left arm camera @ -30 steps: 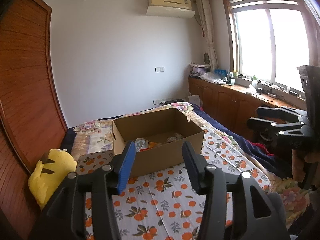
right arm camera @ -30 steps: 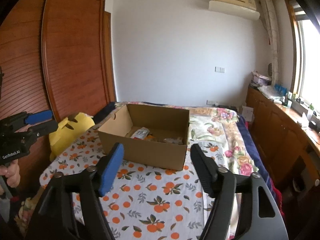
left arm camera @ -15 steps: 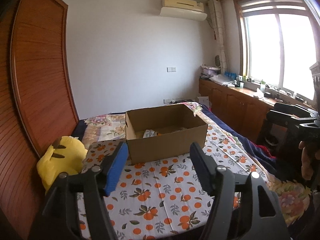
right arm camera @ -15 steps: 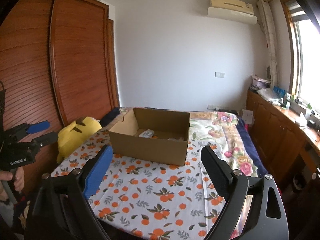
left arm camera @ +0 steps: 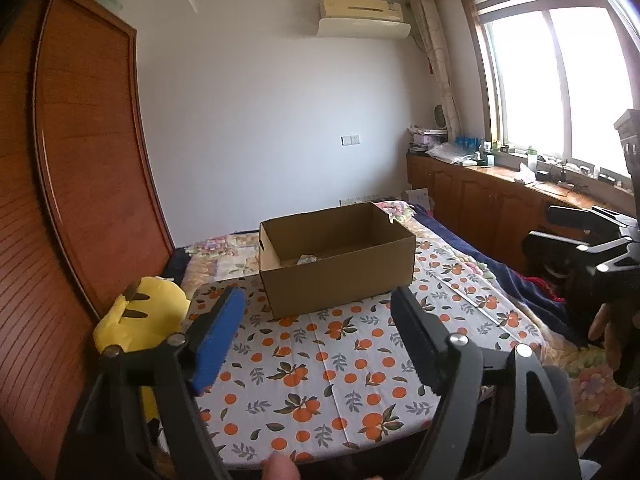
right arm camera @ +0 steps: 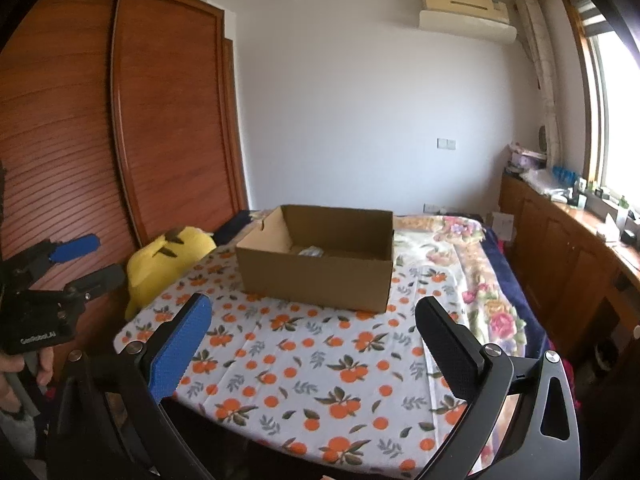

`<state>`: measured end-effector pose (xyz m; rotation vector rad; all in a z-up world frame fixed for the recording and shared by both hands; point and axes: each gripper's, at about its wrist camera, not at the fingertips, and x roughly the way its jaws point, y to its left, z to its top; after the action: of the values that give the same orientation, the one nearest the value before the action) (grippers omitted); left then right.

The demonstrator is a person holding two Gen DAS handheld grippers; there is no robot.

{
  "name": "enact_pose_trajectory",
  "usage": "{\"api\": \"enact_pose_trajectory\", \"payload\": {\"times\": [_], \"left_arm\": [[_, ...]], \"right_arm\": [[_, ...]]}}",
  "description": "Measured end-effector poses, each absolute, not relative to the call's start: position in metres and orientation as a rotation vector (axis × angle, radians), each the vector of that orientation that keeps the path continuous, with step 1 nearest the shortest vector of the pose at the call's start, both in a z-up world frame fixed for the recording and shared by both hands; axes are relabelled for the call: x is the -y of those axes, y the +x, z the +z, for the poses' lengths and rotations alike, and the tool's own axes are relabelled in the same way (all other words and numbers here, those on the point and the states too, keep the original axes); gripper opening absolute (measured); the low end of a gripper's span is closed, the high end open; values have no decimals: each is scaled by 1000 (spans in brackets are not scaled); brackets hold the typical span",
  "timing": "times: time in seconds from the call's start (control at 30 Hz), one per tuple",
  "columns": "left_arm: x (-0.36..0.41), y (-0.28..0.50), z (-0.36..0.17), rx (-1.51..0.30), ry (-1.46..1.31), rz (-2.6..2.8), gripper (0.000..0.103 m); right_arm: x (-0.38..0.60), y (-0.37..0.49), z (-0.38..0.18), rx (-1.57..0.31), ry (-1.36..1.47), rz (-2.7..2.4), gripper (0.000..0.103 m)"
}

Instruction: Organize snacks

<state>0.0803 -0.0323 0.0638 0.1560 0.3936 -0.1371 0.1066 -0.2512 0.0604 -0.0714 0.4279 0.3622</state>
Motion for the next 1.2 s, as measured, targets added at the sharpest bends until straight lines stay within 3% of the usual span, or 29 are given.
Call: {"api": "enact_pose_trajectory", "payload": {"times": [0.1,0.13,0.17,1.2], "left_arm": [[35,77,59,-395,144,-134,84],[36,75,57,-399,136,-140,98],[36,75,55,-402,129,-147,103],[34,52,12,-422,90,-16,103]], "right_arm": [[249,103,55,-433,-70,356,103],[249,101,53,-435,-66,356,103],[249,100,51,-437,-64,352,103],[255,61,5,-422,-50,131,103]]}}
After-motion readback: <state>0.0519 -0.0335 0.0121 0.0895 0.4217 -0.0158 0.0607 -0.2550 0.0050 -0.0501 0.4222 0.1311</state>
